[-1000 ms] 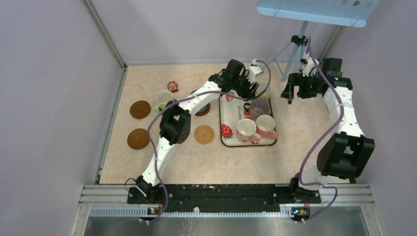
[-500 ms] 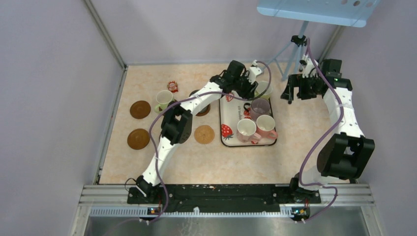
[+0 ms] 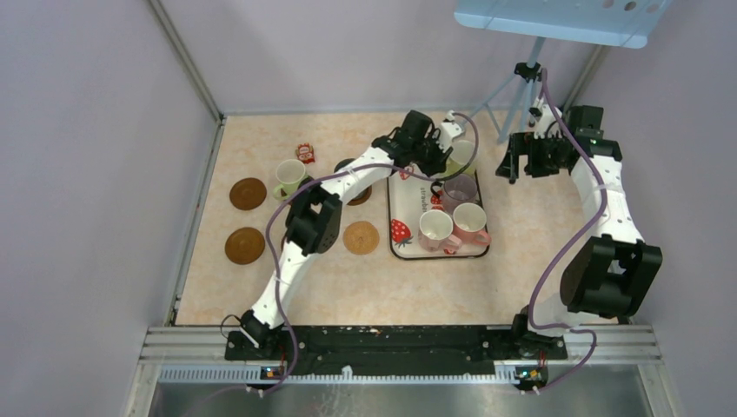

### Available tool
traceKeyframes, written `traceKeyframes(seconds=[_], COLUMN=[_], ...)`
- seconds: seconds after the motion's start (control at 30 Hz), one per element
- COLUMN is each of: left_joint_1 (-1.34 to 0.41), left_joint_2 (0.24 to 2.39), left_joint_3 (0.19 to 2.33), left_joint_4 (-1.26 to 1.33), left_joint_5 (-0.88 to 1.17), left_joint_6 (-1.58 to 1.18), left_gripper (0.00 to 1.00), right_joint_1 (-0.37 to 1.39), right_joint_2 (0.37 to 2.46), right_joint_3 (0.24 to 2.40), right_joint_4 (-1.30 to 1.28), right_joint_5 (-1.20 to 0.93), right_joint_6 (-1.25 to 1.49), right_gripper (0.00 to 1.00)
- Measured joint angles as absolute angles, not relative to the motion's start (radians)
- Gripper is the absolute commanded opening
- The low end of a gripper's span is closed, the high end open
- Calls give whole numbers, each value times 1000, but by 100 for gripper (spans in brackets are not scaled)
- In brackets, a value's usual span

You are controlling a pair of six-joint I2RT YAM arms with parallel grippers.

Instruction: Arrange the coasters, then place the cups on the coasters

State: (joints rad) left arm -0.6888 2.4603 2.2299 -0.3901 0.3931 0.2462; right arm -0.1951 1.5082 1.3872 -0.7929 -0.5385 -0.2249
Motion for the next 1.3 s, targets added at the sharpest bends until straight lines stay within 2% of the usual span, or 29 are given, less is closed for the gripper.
traceKeyframes(seconds=[0.27, 0.57, 0.87, 1.3], left_joint_1=[-673, -635, -636, -636], left_joint_2=[2352, 2182, 2080, 2129], left_joint_3=[2052, 1819, 1688, 1775], left_joint_4=[-340, -335, -344, -398], left_joint_5=[367, 338, 302, 297], left_joint_6=[267, 309, 344, 344], left_gripper=[14, 14, 24, 38], right_joint_1=[-195, -195, -195, -195], right_joint_2=[1508, 1508, 1508, 1508], right_joint_3=[1387, 1385, 1363, 1361], right_joint_4=[-790, -776, -761, -755], right_joint_5=[-540, -547, -549, -550], right_joint_6=[-224, -223, -215, -213], right_gripper=[90, 90, 90, 90])
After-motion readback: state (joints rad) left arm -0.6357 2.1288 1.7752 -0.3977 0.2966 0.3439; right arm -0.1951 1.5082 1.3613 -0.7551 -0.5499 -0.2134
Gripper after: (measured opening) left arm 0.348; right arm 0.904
